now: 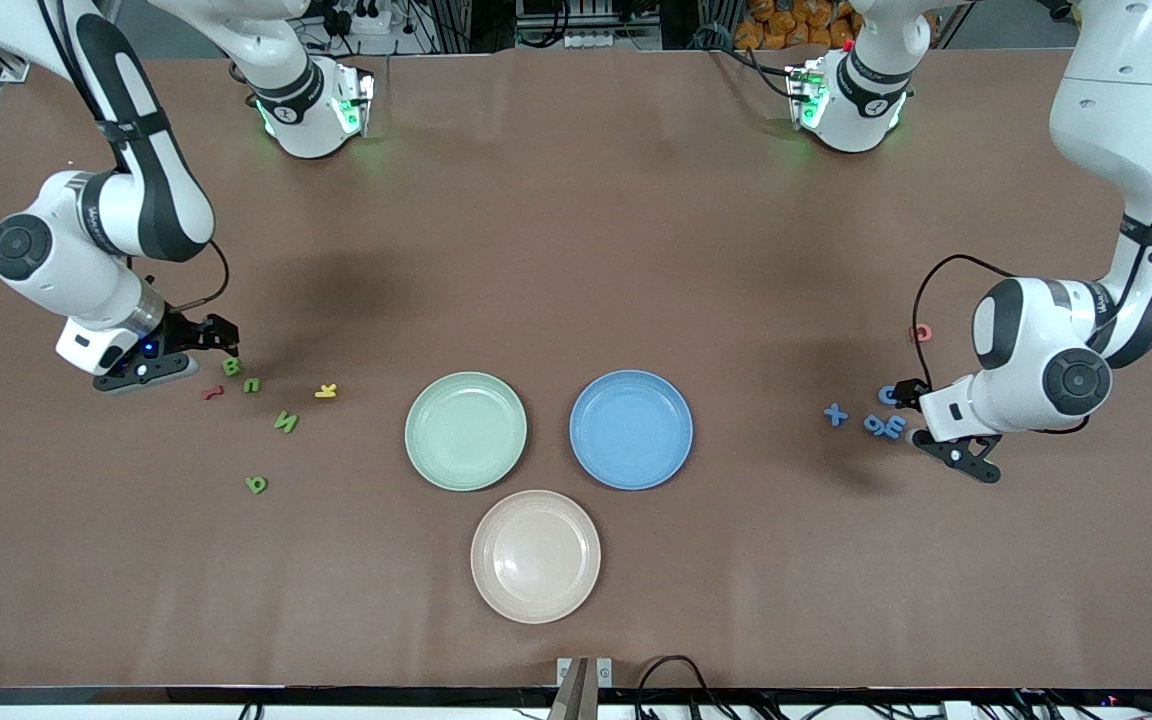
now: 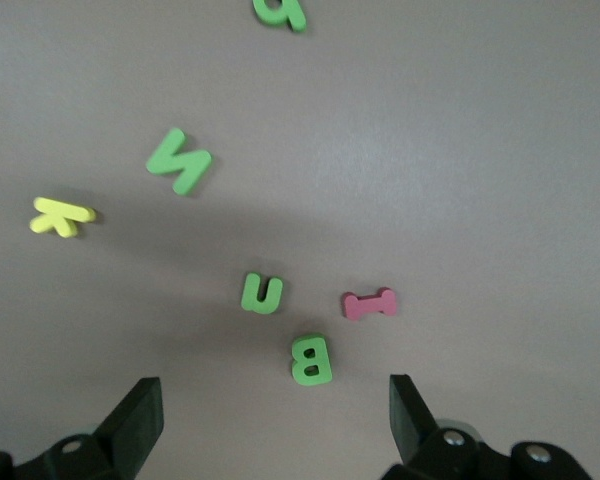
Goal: Sort letters by color into matching plates
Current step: 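Grasp the blue m with the left gripper while the right gripper grasps B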
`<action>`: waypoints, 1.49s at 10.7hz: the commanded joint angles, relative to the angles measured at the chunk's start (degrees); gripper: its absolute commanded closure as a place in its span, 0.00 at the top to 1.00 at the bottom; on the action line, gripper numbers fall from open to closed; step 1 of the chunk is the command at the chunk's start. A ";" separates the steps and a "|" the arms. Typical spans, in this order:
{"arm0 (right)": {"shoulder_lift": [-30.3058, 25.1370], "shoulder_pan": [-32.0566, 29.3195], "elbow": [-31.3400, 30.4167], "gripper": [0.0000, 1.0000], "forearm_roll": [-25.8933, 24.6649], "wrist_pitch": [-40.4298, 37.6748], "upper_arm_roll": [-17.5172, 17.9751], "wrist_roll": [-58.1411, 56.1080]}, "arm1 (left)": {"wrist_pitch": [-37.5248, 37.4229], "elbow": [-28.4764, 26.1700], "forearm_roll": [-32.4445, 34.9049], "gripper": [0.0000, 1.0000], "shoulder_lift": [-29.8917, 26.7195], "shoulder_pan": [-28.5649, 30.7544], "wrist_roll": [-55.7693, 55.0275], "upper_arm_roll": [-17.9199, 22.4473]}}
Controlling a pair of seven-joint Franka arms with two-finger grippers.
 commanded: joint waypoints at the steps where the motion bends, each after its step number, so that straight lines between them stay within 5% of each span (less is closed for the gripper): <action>1: 2.52 -5.78 -3.11 1.00 0.75 6.43 4.47 -2.74 | 0.60 2.45 4.31 1.00 3.07 0.23 0.60 -0.21; 13: 10.18 -9.23 -4.96 1.00 0.58 16.03 4.93 -5.90 | 2.88 3.95 6.33 1.00 7.46 -0.73 -3.18 -0.12; 15: 10.27 -9.15 -4.96 0.93 0.49 16.21 4.93 -5.99 | 2.88 4.03 6.33 1.00 7.38 -0.82 -3.36 -0.12; 16: 10.27 -9.14 -4.96 0.82 0.32 16.21 4.93 -5.99 | 2.88 4.03 6.42 0.76 7.29 -0.82 -4.23 -0.12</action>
